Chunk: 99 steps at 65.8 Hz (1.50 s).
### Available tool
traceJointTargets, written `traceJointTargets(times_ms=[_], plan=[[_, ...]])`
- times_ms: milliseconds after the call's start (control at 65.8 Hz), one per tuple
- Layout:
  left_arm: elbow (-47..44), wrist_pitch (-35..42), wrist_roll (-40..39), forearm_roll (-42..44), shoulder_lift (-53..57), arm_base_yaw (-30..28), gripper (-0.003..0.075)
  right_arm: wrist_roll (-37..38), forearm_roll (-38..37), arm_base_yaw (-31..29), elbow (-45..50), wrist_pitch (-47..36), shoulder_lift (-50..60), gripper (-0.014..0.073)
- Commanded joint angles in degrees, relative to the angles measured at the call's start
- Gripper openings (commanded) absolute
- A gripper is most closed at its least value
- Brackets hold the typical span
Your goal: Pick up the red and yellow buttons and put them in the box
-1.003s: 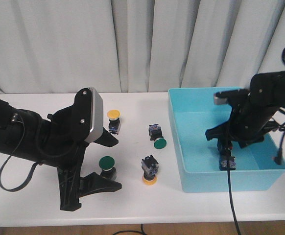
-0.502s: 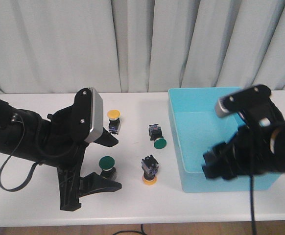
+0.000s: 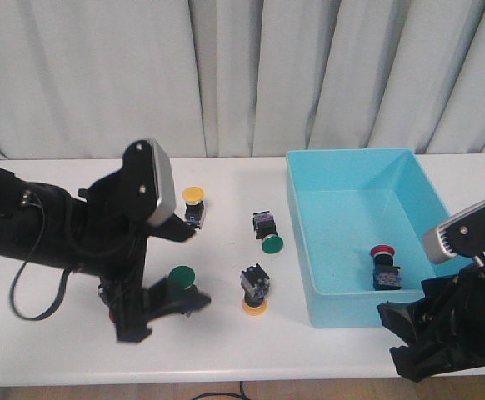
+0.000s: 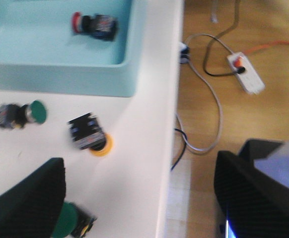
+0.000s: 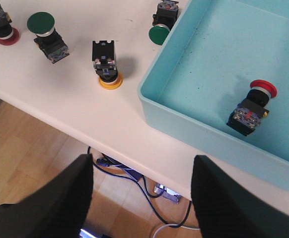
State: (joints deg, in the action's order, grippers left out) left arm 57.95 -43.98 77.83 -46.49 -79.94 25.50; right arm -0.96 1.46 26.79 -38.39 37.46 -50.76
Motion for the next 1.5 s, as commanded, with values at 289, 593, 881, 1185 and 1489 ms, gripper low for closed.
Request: traceJointTargets(times_ms=[289, 593, 881, 1185, 1489], plan=[[11.85, 13.52, -64.11, 35.98, -8.87, -0.37, 0.0586, -0.08, -0.33, 0.15, -1.55, -3.05, 0.55, 0.0435], [30.72, 7.98, -77.53, 49.62, -28.51, -0.37, 0.0586, -0.08, -0.33, 0.15, -1.55, -3.05, 0.55, 0.0435], [52.87, -1.58, -77.46, 48.74, -46.46, -2.25, 0.0586, -0.07, -0.33, 0.15, -1.55, -2.98, 0.55, 0.0435], [66.94, -4.96, -77.33, 48.30, -57.08, -3.09, 0.0584, -0.07, -0.33, 0.15, -1.55, -2.97, 0.55, 0.0435], [68.83, -3.11, -75.95, 44.42, -59.70, -3.22, 0.0429, -0.07, -0.33, 0.15, -1.55, -2.97, 0.55, 0.0435]])
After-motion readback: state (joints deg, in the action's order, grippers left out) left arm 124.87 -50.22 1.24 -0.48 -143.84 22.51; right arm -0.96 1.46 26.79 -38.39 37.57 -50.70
